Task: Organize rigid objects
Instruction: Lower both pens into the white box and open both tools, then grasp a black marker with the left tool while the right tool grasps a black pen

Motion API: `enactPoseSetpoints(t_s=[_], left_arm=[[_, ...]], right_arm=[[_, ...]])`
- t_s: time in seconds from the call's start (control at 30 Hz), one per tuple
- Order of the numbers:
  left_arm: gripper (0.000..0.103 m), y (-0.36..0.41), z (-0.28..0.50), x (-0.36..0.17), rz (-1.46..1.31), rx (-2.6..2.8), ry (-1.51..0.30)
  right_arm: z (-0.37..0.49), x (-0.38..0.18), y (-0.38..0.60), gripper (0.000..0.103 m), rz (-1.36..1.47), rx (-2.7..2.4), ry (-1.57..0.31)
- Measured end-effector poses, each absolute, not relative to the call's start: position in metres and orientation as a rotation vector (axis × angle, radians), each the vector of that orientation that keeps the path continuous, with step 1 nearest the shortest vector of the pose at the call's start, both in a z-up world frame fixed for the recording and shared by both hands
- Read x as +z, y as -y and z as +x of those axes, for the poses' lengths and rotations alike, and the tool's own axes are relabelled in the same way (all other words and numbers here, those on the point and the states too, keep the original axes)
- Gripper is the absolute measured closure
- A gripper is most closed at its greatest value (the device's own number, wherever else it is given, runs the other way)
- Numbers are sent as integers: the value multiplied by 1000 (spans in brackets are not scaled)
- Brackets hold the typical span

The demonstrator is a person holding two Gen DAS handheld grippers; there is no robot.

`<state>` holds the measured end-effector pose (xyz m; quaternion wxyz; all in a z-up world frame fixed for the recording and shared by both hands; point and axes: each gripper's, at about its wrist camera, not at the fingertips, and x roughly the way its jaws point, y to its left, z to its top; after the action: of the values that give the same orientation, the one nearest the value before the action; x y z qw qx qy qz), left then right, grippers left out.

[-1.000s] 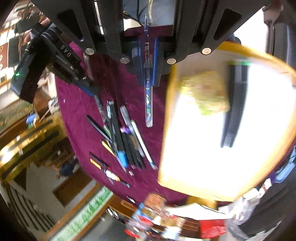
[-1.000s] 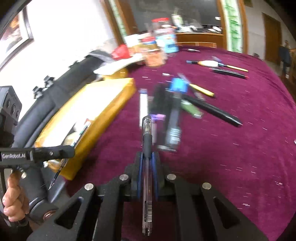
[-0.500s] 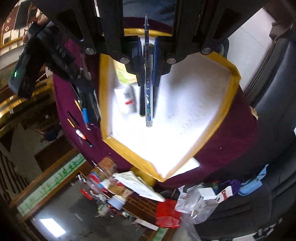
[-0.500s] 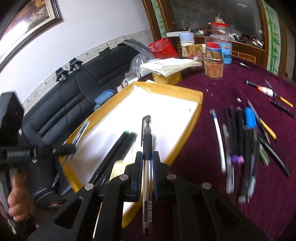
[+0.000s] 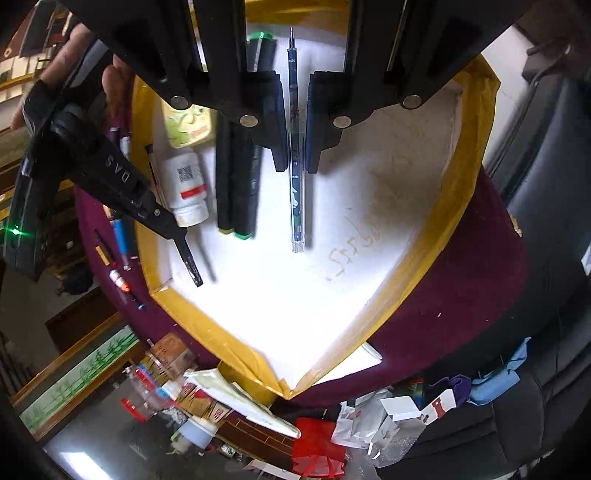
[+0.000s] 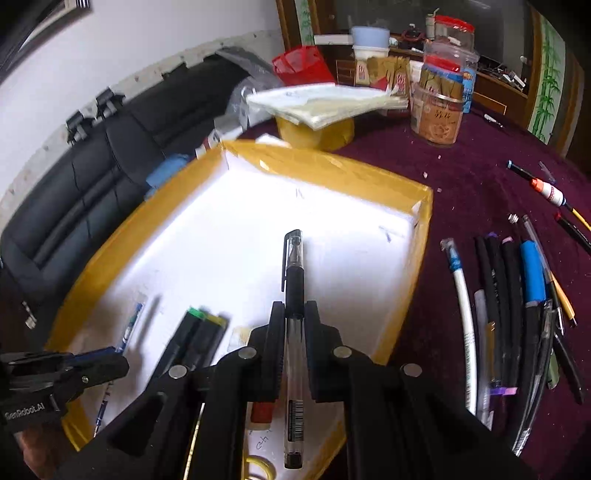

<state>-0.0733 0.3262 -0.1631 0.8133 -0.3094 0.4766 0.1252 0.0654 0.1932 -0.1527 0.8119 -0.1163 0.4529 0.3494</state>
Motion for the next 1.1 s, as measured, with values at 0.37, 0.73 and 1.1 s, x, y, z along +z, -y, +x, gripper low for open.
enactPoseSetpoints(t_s=[0.37, 0.73, 1.1], left_arm=[[85, -323, -72, -165, -661, 279, -1012], [53, -234, -96, -109, -527, 167, -891], [50, -146, -72, -115, -430, 38, -972]], right_arm=[[49, -153, -192, 67, -279, 761, -938], [7, -121, -46, 50, 89, 849, -889], [11, -143, 48, 50, 187, 729, -924]])
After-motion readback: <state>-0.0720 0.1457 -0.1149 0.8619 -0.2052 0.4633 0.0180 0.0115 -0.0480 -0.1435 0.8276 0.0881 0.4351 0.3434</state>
